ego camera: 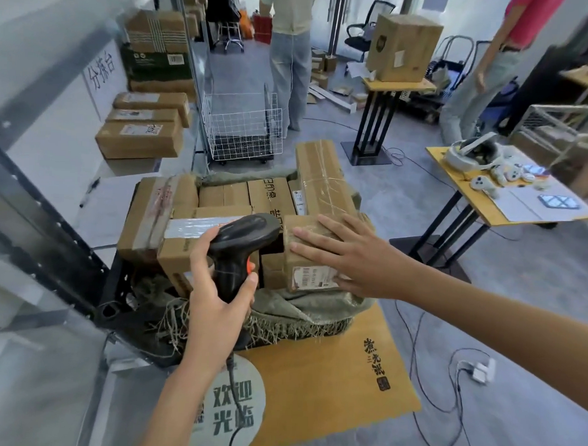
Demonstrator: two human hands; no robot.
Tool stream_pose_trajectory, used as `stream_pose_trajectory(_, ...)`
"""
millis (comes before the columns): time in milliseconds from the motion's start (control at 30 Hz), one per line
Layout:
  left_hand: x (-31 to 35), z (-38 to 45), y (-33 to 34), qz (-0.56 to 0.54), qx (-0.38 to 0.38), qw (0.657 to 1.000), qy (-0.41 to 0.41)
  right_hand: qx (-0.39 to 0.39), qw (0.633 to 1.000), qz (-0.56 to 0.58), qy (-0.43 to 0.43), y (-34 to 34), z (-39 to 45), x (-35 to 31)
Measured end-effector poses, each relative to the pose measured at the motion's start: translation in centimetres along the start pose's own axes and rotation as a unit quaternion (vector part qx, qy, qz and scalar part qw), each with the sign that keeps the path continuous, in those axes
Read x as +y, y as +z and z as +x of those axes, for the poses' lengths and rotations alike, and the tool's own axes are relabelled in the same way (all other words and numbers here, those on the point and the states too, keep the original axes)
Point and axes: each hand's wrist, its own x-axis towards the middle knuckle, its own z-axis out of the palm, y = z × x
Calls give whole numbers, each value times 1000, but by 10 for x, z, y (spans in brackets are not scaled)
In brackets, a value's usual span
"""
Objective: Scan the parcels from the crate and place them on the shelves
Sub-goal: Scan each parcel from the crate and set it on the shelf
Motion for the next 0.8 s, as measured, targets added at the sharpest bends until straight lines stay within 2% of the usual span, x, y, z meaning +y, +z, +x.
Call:
stream_pose_trajectory(367,-4,3,-1,-17,-1,1000,-11,-8,999,8,44,2,10,-2)
stream_pose_trajectory(567,-2,1,-4,-15,10,1000,-16,3,998,-26,50,9,9,-3)
stream_pose_trajectory(800,0,-2,-6,-4,0,1000,-9,33,997,-65,21,19,13,-2)
